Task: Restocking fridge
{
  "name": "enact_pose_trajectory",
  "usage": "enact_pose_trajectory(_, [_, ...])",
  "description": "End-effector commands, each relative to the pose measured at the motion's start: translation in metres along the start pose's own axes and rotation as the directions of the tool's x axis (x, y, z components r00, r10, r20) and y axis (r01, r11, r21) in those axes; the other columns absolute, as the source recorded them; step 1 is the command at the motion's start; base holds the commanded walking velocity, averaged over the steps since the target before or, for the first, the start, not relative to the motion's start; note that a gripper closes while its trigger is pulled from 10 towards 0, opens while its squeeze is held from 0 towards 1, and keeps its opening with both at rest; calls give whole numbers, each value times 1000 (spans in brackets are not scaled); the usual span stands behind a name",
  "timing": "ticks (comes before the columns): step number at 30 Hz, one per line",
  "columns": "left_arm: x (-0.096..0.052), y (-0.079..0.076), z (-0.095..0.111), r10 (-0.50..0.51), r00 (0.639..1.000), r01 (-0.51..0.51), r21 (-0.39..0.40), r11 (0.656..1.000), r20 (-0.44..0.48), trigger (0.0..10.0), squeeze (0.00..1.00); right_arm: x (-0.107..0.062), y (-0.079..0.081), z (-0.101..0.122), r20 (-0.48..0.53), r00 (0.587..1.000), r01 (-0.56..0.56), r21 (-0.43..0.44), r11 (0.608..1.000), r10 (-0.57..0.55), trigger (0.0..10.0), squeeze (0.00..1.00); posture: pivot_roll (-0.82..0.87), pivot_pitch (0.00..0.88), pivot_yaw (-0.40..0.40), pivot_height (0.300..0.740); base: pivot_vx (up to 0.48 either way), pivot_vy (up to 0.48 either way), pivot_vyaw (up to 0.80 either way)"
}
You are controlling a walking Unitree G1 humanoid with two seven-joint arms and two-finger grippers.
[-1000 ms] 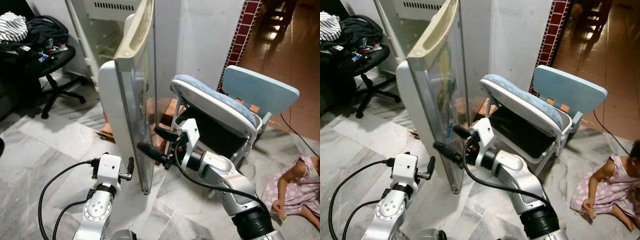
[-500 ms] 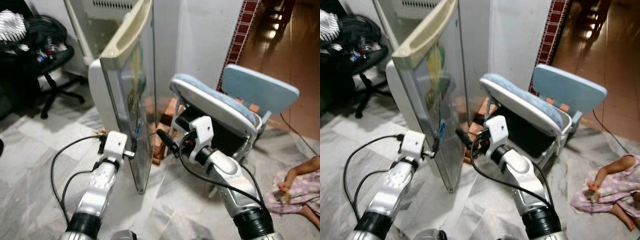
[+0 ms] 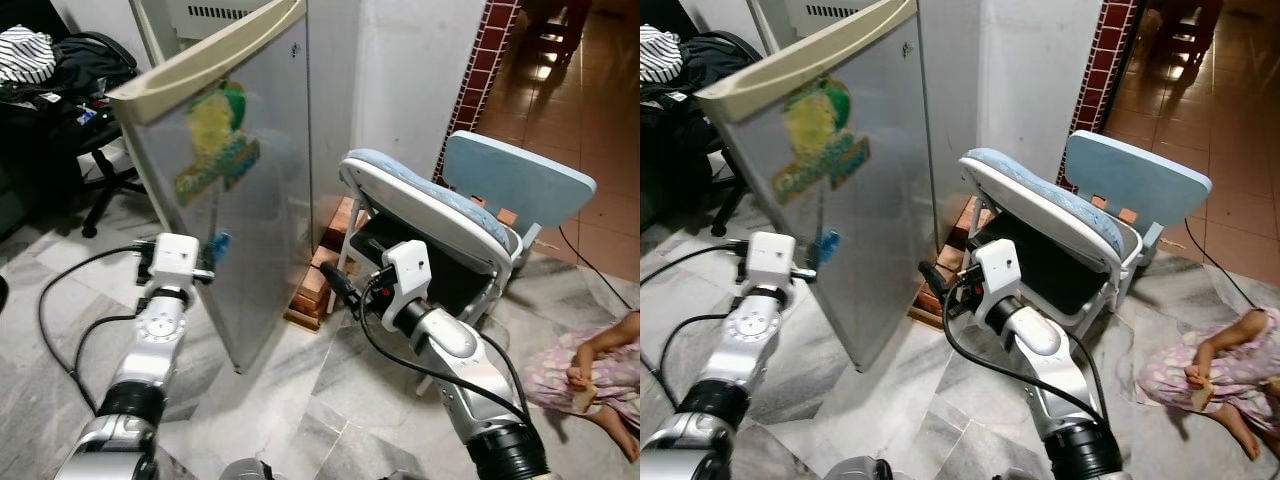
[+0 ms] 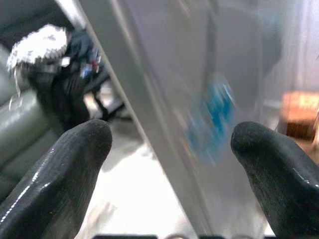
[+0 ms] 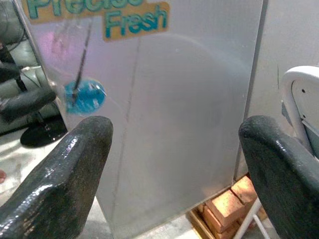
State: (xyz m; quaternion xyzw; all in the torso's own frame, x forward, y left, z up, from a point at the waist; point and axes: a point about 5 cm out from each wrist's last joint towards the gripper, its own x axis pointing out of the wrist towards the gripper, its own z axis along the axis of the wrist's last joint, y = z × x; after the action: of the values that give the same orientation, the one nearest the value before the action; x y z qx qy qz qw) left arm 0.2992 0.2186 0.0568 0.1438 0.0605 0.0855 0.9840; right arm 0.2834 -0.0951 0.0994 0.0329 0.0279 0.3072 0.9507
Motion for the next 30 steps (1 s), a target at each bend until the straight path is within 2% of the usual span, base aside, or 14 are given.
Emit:
enact_pose_trajectory(1, [-9,1,-3,25,1000,-25,-30,999,10,10000,0,0,0,-2,-6,1000,-1,-7,1000,1,10000,0,-63,25,53,740,0,0,0])
enact_pose_trajectory(3, [-19,-2,-5,30,999,-29,-53,998,20,10000,0,-1,0,-4,-17,1000,-2,-11,1000,2,10000,0,-54,28,50,740,0,0,0])
enact_pose_trajectory(5, [-31,-7,-6,38,999,-35,-108,994,19,10000,0,-3,-3,-6,-24,1000,20,22,1000,-20,10000,0,-55,27,49,740,0,0,0])
enact_pose_trajectory(7, [-39,-10,2,43,998,-36,-148,988,42,10000,0,-5,-13,-4,-6,996,93,33,995,-93,10000,0,-54,26,46,740,0,0,0])
enact_pose_trajectory(12, [-41,-11,17,45,995,-29,-175,984,89,10000,0,-11,-31,-4,6,972,235,73,969,-237,10000,0,-52,18,48,740,0,0,0])
enact_pose_trajectory(18, [-42,-19,24,7,995,11,-178,984,100,10000,0,-15,-42,-4,10,942,335,37,942,-335,10000,0,-52,13,53,740,0,247,0])
enact_pose_trajectory(21, [-45,-22,28,1,996,17,-191,981,93,10000,0,-19,-53,-8,-11,892,451,83,889,-452,10000,0,-57,5,59,740,0,277,0])
enact_pose_trajectory(30, [-46,-24,31,-11,996,27,-198,980,85,10000,0,-24,-58,-8,6,869,493,84,866,-495,10000,0,-56,0,52,740,0,350,0])
